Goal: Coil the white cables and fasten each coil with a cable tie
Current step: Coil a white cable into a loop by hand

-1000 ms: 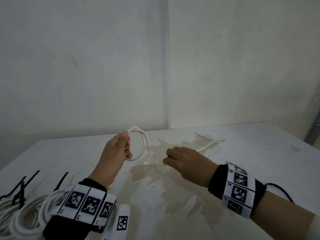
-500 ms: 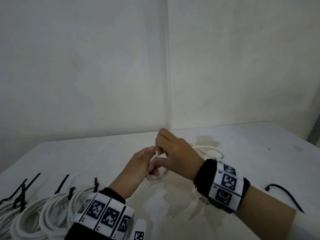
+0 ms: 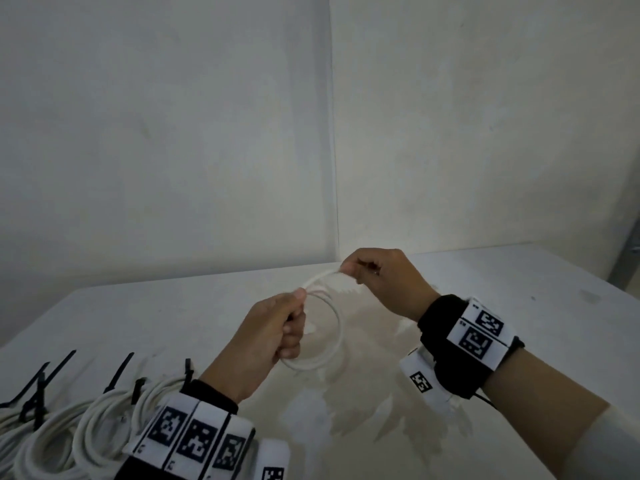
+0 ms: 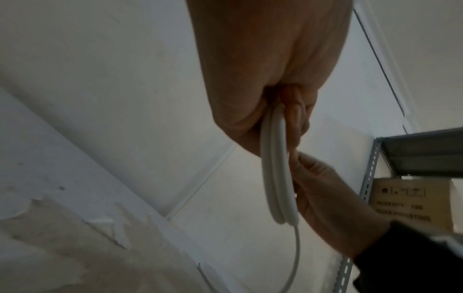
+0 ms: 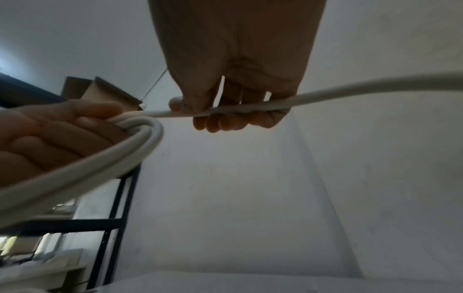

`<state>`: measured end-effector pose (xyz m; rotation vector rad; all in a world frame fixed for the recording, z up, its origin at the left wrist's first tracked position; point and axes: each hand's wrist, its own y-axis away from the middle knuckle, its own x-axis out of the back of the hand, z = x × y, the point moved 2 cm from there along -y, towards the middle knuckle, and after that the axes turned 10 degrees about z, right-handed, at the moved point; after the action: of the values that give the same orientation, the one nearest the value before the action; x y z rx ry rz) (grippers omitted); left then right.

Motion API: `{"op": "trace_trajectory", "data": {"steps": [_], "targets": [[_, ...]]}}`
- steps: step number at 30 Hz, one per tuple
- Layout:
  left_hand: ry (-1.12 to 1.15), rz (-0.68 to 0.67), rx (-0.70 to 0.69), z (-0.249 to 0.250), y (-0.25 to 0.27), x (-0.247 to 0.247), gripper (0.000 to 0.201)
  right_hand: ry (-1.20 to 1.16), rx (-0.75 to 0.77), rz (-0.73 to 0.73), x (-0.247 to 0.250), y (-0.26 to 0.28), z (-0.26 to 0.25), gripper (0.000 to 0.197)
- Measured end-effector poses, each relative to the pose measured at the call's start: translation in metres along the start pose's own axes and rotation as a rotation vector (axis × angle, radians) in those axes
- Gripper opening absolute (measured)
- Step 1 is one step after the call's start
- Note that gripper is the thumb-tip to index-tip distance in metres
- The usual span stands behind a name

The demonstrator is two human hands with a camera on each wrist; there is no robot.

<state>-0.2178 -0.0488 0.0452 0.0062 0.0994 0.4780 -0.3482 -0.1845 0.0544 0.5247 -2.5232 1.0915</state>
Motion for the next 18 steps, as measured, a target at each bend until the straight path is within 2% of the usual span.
{"op": "trace_trajectory", "data": {"steps": [3, 7, 10, 12, 15, 18], "targets": [[0.240, 0.108, -0.013, 0.012, -0.006, 0.017, 0.038, 0.088, -0.026, 0.050, 0.013, -0.001, 0.020, 0.017], [0.359, 0.202, -0.064, 0.020, -0.014, 0.034, 0.037, 0.100, -0.054, -0.017, 0.010, 0.009, 0.030, 0.020], [0.457, 0.273, -0.099, 0.027, -0.020, 0.048, 0.038, 0.056, -0.110, 0.035, 0.009, 0.017, 0.037, 0.008], [0.457, 0.315, -0.128, 0.031, -0.022, 0.057, 0.038, 0.115, -0.088, 0.025, 0.008, 0.021, 0.042, 0.004], [0.400, 0.338, -0.160, 0.031, -0.023, 0.057, 0.038, 0.295, 0.087, -0.045, -0.002, 0.028, 0.042, 0.014], [0.328, 0.350, -0.175, 0.025, -0.027, 0.050, 0.038, 0.499, 0.363, -0.039, -0.017, 0.039, 0.027, 0.021]]}}
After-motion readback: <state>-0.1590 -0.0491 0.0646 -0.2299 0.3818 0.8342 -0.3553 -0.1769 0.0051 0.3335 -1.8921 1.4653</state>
